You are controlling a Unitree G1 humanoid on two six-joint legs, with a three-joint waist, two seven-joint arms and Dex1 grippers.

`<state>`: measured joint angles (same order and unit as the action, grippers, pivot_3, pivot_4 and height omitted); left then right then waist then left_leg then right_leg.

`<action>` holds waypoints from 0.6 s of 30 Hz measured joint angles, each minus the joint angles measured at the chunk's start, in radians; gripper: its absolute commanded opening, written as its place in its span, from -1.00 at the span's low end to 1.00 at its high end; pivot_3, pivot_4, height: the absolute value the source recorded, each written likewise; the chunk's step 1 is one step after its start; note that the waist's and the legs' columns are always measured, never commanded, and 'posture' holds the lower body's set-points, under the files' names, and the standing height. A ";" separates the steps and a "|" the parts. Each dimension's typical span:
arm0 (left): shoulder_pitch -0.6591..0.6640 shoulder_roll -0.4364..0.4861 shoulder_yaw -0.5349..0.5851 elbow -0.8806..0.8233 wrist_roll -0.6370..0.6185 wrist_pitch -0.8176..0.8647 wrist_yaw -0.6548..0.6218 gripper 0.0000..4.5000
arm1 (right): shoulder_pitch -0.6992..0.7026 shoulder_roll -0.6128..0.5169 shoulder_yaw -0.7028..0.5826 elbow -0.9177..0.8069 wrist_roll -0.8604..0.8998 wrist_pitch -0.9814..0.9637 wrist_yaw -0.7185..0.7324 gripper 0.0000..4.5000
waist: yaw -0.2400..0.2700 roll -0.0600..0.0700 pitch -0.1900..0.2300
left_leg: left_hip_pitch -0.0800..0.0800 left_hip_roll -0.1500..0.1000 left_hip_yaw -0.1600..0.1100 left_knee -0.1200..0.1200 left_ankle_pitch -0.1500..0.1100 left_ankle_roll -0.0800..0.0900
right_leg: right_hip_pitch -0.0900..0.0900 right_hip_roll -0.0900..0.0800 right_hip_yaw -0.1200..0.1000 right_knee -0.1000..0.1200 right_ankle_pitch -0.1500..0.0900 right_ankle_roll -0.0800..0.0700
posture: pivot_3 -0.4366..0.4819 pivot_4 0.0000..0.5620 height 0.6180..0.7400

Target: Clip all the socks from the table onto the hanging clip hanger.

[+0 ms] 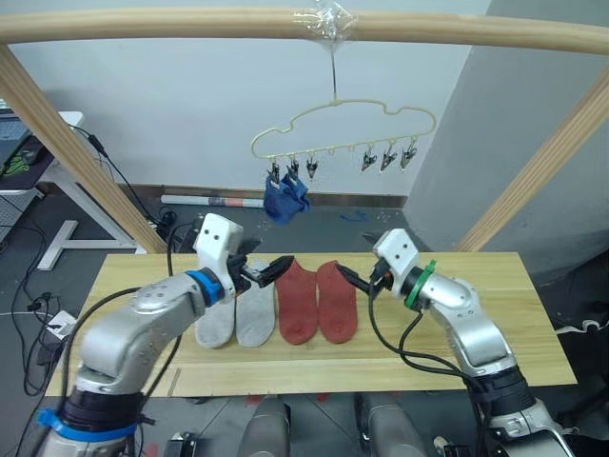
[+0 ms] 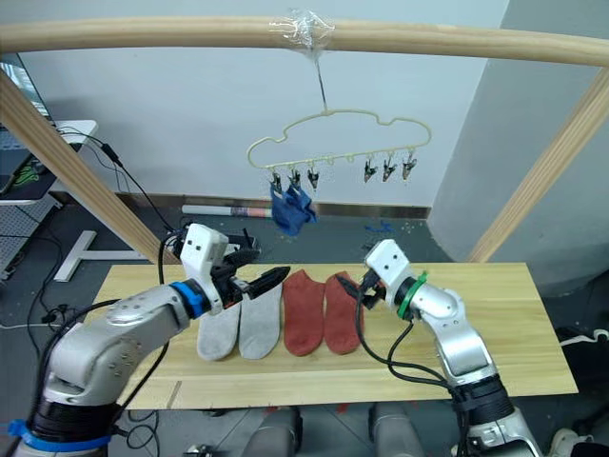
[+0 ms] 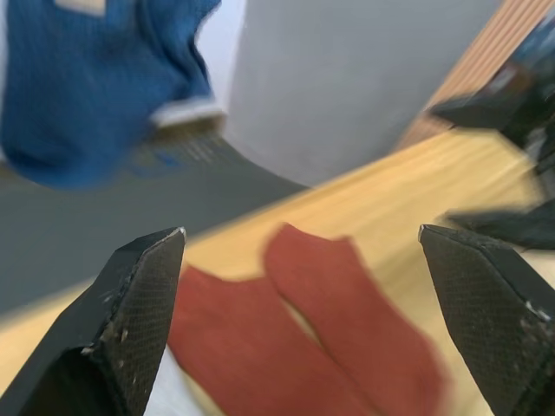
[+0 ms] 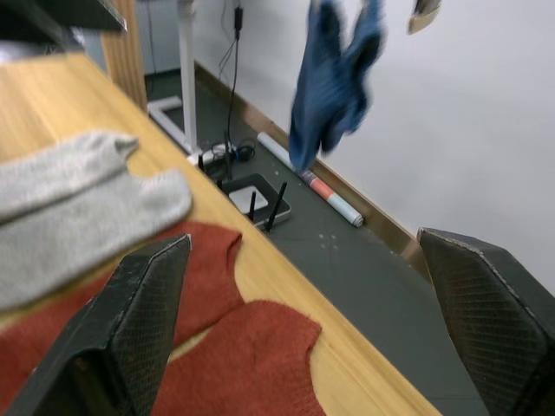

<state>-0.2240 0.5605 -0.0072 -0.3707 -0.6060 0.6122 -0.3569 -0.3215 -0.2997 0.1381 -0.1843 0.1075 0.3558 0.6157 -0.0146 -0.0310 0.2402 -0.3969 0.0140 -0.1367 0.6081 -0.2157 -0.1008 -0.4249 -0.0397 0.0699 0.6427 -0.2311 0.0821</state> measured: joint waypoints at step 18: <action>-0.192 -0.355 -0.148 0.333 0.475 -0.421 0.132 -0.22 | -0.115 -0.101 -0.144 -0.235 0.257 0.252 0.004 1.00 | 0.004 0.001 0.000 | -0.001 0.000 0.000 0.002 0.000 0.000 | 0.000 0.000 -0.001 0.000 0.004 0.008 | -0.01 -0.33 1.00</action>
<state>-0.4161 0.2051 -0.1549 -0.0381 -0.1315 0.1911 -0.2252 -0.4368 -0.4006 -0.0055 -0.4188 0.3647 0.6079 0.6192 -0.0108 -0.0304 0.2397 -0.3982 0.0136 -0.1371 0.6098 -0.2156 -0.1003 -0.4252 -0.0394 0.0692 0.6427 -0.2267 0.0897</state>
